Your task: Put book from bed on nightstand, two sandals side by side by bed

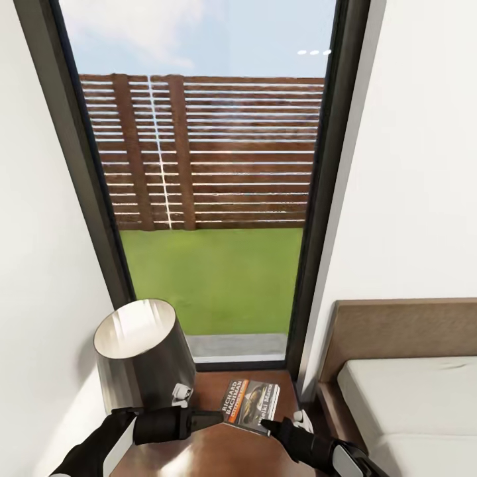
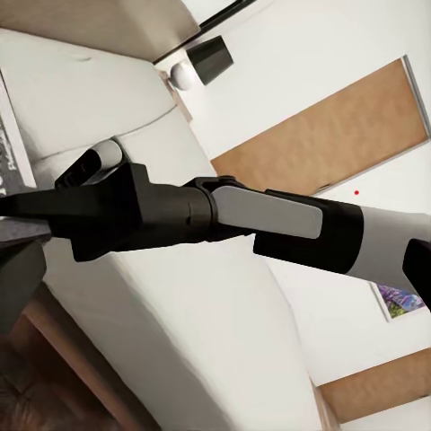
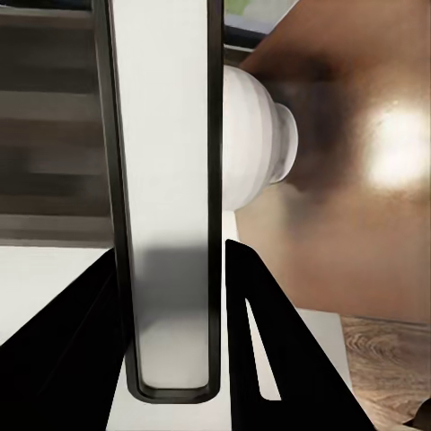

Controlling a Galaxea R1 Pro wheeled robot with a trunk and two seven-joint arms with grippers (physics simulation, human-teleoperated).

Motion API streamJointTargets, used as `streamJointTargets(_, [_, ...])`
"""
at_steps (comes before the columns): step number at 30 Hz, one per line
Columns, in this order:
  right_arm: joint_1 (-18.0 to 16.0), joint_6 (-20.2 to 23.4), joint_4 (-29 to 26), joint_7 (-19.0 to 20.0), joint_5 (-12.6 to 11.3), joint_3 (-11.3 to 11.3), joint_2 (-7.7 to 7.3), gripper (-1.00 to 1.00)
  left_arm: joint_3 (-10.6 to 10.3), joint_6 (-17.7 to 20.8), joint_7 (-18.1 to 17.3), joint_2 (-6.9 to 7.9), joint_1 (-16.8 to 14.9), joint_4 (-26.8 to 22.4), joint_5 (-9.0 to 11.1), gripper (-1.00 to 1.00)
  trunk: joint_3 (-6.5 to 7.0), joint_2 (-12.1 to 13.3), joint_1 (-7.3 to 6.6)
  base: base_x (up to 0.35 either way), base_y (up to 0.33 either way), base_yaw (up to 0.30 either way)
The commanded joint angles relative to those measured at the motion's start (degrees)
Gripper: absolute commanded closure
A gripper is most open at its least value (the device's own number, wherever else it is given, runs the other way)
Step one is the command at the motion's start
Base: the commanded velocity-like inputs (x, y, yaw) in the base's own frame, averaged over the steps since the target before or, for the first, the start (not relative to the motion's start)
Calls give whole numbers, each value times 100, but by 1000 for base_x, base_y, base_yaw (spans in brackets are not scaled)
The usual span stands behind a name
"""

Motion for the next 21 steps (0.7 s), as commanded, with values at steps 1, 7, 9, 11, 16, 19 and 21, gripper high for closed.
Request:
streamJointTargets(1, [-3,45,-2,6,-41,-4,1,100,-32,60,-2,8,-5,-1,49,-100,-25,-45,23,0,0,0])
streamJointTargets(7, [-3,42,-2,8,-42,-5,5,100,-38,60,-2,3,-5,-1,49,-100,-132,-286,154,0,0,0])
streamJointTargets(9, [-3,43,-2,8,-42,-4,5,100,-41,60,-2,1,-4,-1,49,-100,-168,-366,198,0,0,0])
streamJointTargets(11, [-3,43,-2,8,-42,-5,6,100,-41,60,1,0,-6,-1,49,-100,-204,-446,242,0,0,0])
streamJointTargets(16, [-3,41,-2,5,-42,-4,6,100,-40,60,5,-1,-9,-1,49,-100,-294,-647,352,0,0,0])
streamJointTargets(19, [-3,41,-2,1,-42,0,6,100,-40,60,6,-1,-9,-1,49,-100,-348,-767,418,0,0,0])
streamJointTargets(21, [-3,41,0,-1,-42,-4,7,100,-36,60,7,-1,-6,-1,49,-100,-384,-847,462,0,0,0])
